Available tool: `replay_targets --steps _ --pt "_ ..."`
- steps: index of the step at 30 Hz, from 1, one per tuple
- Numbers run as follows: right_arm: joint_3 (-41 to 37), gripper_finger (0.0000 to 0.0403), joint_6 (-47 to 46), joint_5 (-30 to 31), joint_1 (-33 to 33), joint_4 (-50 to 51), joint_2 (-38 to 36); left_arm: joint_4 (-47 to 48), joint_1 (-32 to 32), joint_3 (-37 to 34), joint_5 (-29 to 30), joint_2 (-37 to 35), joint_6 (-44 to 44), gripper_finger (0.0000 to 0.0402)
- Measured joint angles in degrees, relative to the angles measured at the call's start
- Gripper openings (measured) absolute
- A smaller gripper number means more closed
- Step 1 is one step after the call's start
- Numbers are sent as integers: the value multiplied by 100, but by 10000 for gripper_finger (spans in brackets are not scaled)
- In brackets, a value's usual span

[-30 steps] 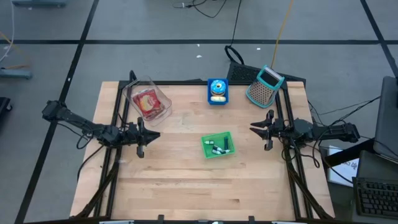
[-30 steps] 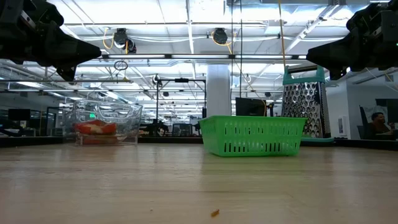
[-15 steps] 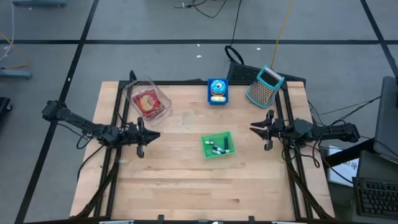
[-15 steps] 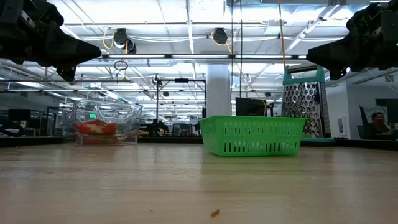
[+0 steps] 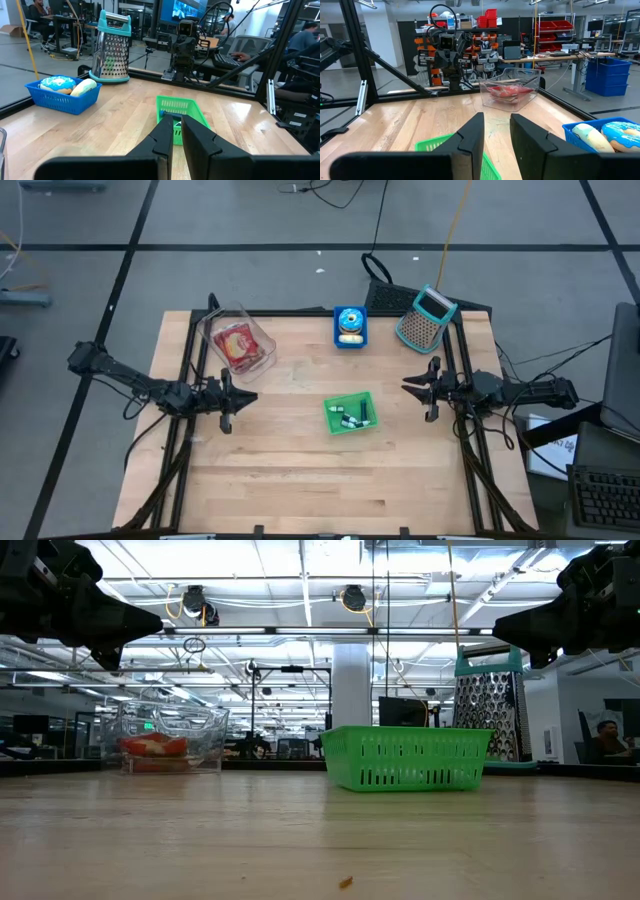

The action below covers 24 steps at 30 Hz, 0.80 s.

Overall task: Pick & Place Food Item
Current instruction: Return to Home Position

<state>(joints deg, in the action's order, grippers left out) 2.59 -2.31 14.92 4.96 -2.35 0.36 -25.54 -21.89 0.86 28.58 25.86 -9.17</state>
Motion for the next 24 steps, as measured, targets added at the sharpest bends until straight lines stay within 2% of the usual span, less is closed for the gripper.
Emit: replay_targets --steps 24 --pt "0 86 0 0 1 0 0 0 0 0 0 -1 1 37"
